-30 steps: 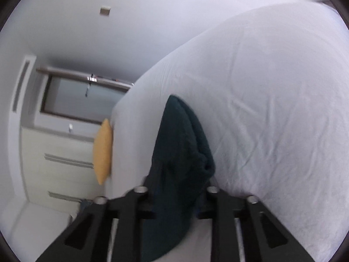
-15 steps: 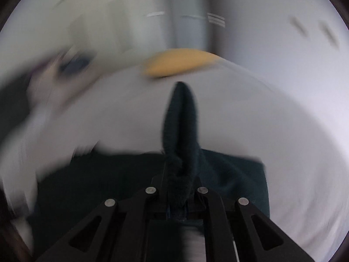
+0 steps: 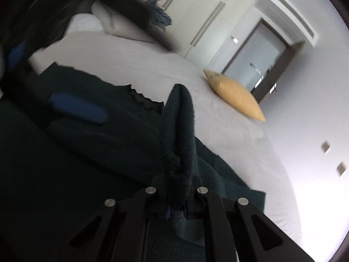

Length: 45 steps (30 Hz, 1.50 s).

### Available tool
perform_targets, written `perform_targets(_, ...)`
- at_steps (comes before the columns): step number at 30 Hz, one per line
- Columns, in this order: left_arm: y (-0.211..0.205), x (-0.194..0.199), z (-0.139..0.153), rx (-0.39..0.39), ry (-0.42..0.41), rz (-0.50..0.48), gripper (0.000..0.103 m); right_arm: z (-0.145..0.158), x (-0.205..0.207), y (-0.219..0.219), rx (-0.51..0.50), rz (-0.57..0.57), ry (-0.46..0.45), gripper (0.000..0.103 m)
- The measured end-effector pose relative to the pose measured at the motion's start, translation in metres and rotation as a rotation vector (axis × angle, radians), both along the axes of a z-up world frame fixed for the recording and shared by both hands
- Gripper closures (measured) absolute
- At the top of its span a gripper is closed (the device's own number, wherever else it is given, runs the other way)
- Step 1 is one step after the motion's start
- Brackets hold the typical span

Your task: Fold small clothes

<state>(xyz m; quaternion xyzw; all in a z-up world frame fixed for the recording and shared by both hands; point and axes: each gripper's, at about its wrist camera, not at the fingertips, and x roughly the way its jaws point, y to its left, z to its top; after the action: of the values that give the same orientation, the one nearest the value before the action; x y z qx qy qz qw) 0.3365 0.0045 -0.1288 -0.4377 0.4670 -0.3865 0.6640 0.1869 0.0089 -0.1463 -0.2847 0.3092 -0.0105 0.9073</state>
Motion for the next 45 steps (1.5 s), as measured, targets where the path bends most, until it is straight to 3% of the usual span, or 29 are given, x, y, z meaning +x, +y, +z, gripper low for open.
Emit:
perform_targets(7, -0.017, 0.011, 0.000, 0.077, 0.013, -0.064, 0.017, -0.009, -0.015, 0.021, -0.129, 0.066, -0.034, 0.094)
perform_targets(12, -0.024, 0.017, 0.001, 0.124, -0.006, -0.093, 0.020, -0.011, -0.026, 0.028, -0.156, 0.089, -0.028, 0.094)
perform_targets(13, -0.025, 0.019, 0.001, 0.130, -0.011, -0.098, 0.025, -0.003, -0.014, 0.024, -0.154, 0.091, -0.027, 0.094)
perform_targets(17, -0.026, 0.025, 0.000, 0.145, -0.005, -0.106, 0.076, -0.003, -0.021, 0.027, -0.141, 0.099, -0.018, 0.094)
perform_targets(20, -0.018, 0.020, -0.002, 0.151, -0.006, -0.091, 0.092, -0.001, -0.031, 0.026, -0.126, 0.104, -0.010, 0.094)
perform_targets(24, -0.004, 0.015, -0.002, 0.158, -0.010, -0.063, 0.095, 0.004, -0.034, 0.025, -0.104, 0.114, -0.013, 0.094)
perform_targets(25, -0.001, 0.017, -0.003, 0.159, -0.011, -0.058, 0.096, 0.006, -0.035, 0.023, -0.088, 0.114, -0.011, 0.092)
perform_targets(26, 0.002, 0.017, -0.002, 0.168, -0.015, -0.053, 0.096, 0.010, -0.038, 0.020, -0.056, 0.116, -0.004, 0.083)
perform_targets(27, 0.006, 0.018, 0.000, 0.179, -0.018, -0.047, 0.096, 0.014, -0.041, 0.015, -0.016, 0.116, 0.003, 0.076)
perform_targets(28, 0.013, 0.020, 0.003, 0.184, -0.022, -0.041, 0.096, 0.019, -0.045, 0.007, 0.039, 0.111, 0.012, 0.062)
perform_targets(29, 0.019, 0.023, 0.005, 0.191, -0.027, -0.033, 0.096, 0.025, -0.048, -0.003, 0.101, 0.100, 0.024, 0.057)
perform_targets(31, 0.037, 0.023, 0.010, 0.217, -0.047, -0.011, 0.096, 0.035, -0.054, -0.026, 0.254, 0.068, 0.056, 0.057)
perform_targets(33, 0.052, 0.026, 0.018, 0.236, -0.061, 0.012, 0.096, 0.043, -0.059, -0.070, 0.507, 0.013, 0.109, 0.057)
perform_targets(34, 0.059, 0.028, 0.021, 0.242, -0.066, 0.024, 0.096, 0.043, -0.060, -0.085, 0.585, 0.000, 0.118, 0.054)
perform_targets(36, 0.073, 0.032, 0.027, 0.247, -0.075, 0.045, 0.096, 0.039, -0.061, -0.129, 0.811, -0.066, 0.131, 0.044)
perform_targets(38, 0.087, 0.033, 0.034, 0.247, -0.083, 0.063, 0.096, 0.020, -0.055, -0.182, 1.108, -0.178, 0.175, 0.039)
perform_targets(40, 0.102, 0.033, 0.038, 0.259, -0.087, 0.079, 0.096, 0.000, -0.051, -0.222, 1.319, -0.274, 0.186, 0.038)
perform_targets(42, 0.116, 0.034, 0.037, 0.274, -0.082, 0.094, 0.096, -0.009, -0.054, -0.248, 1.444, -0.351, 0.162, 0.038)
perform_targets(45, 0.133, 0.033, 0.032, 0.285, -0.064, 0.112, 0.096, -0.019, -0.062, -0.269, 1.548, -0.403, 0.126, 0.038)
